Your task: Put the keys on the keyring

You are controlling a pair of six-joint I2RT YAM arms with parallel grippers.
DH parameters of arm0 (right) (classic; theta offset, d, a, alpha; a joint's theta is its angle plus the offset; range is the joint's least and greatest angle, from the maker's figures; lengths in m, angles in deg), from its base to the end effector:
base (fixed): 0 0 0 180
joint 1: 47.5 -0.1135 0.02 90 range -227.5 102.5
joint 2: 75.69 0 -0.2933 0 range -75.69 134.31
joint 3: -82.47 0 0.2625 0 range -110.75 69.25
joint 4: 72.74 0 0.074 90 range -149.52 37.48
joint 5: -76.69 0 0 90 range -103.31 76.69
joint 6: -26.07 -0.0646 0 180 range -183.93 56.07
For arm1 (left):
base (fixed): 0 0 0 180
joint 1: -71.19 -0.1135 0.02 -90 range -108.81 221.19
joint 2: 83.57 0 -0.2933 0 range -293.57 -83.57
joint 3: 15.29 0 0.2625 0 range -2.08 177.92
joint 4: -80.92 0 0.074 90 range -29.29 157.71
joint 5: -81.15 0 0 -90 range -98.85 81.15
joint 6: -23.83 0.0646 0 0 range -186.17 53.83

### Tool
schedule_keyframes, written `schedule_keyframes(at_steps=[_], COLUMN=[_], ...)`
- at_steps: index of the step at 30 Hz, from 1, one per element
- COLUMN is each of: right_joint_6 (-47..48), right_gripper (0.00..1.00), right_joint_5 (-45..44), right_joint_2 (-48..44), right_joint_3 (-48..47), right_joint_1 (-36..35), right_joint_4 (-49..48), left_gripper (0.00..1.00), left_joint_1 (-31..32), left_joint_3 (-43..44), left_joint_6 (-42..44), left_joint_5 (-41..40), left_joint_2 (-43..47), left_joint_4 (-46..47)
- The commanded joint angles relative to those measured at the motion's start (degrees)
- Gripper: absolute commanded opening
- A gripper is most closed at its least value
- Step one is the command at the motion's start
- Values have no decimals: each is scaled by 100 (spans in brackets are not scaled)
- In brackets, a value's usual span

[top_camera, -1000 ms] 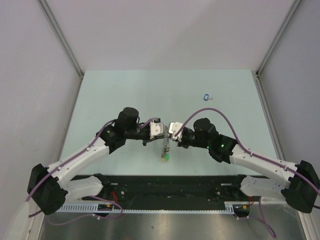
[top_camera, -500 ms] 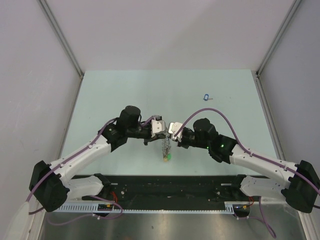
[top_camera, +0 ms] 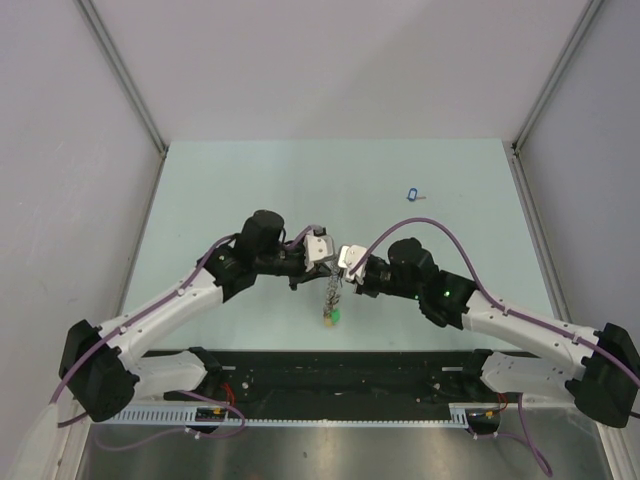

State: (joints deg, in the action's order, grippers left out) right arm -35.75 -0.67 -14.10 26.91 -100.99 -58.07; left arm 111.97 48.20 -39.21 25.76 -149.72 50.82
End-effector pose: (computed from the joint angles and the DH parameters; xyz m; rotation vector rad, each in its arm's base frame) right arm 0.1491 0.2252 0.2955 -1.3885 1.3782 0.5062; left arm 0.1809 -0.2045 0.3008 1.4655 1.5433 -0.7867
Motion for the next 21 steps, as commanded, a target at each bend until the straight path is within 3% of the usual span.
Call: schedule_keyframes(at_steps=[1,8,21], right_joint_6=[38,47,-32], right_gripper=[0,0,0], right_joint_5=[19,19,-218], right_joint_2=[-234,-270,-225], right_joint_3=[-177,-160,-142], right_joint_1=[-108,-153,-135], right_joint_4=[-172,-172,-224], left_gripper=[0,0,0], left_joint_1=[36,36,36], left_joint_3=[307,114,-185], left_joint_6=[-419,-797,-368], left_joint_5=[-463,-736,-403], left_joint_2=[252,480,726], left_joint_4=[353,440,572])
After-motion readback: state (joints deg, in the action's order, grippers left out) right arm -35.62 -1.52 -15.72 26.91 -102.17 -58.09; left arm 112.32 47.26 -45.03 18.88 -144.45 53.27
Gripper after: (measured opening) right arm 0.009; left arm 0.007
